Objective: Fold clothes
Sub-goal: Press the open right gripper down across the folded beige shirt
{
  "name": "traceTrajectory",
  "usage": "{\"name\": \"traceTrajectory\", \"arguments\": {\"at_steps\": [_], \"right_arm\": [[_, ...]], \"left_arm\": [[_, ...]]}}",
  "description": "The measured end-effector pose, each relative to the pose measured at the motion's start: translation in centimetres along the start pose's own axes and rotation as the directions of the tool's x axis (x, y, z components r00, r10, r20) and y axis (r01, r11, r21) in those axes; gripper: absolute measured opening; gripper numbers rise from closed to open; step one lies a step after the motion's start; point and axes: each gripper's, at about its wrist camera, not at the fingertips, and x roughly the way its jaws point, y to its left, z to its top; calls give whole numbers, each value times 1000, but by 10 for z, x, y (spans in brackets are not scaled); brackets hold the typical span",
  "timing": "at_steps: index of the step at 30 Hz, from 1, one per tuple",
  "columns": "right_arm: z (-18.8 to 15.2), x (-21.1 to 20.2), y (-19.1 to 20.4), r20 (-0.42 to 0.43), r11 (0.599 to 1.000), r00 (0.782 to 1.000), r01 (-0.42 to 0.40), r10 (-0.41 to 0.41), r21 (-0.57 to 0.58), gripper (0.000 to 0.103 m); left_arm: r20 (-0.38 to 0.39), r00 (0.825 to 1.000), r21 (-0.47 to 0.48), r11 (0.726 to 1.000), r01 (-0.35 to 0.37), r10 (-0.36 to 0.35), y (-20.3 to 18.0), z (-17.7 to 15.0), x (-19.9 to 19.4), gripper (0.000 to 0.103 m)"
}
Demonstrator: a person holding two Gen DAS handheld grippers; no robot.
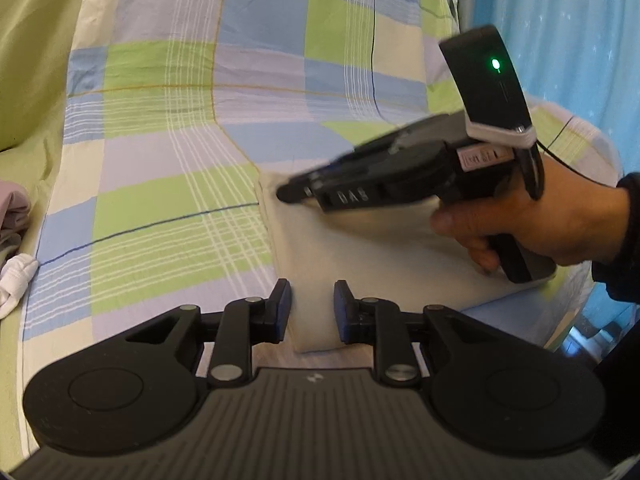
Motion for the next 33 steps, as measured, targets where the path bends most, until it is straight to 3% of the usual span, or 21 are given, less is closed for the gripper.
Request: {"name": "traceTrajectory", "arguments": {"at_steps": [3,6,9,11,13,15,18,21,24,26,29,33], "right_arm": [[9,8,-8,21,999,1000,2,-3,40,7],[7,-2,-23,60,988,998,-14,5,152,9],[2,-24,-24,66,989,998,-3,-7,149,9],[-6,-32,-23,27,993,999,24,-27,114,10],[-21,-33,-24,-13,995,996,84,-84,56,10],[-33,-39,-35,4,993,994,105,-105,48,15],[-42,-51,-55,-10,972,977,214,-214,99,15],[-48,-75,-72,13,954,978,202,-210,220,15],[-53,-95,-67,29,954,981,177,-189,242,15],[-60,-95,-60,-16,960,986,167,-168,223,14],[-72,-93,-64,-38,966,981,195,-191,169,16],[-88,-107,-90,-58,936,961,276,-270,220,16]], "left_arm": [[-6,1000,-2,1000,-7,7,1,1,3,20],[0,1000,9,1000,-15,15,0,5,-1,21],[11,1000,23,1000,-10,10,-2,7,-3,21],[-1,1000,31,999,-9,9,-2,6,1,21],[-18,1000,40,999,-14,15,-2,3,6,21],[-11,1000,37,999,-13,13,0,1,7,23],[-17,1000,47,999,-19,20,-1,3,8,23],[-9,1000,66,997,-29,29,-7,6,5,21],[15,1000,69,998,-1,0,-13,14,3,21],[12,1000,77,997,11,-12,-16,18,10,21],[-2,1000,124,992,-7,7,-21,19,25,21],[-6,999,184,982,-38,39,-17,19,32,24]]}}
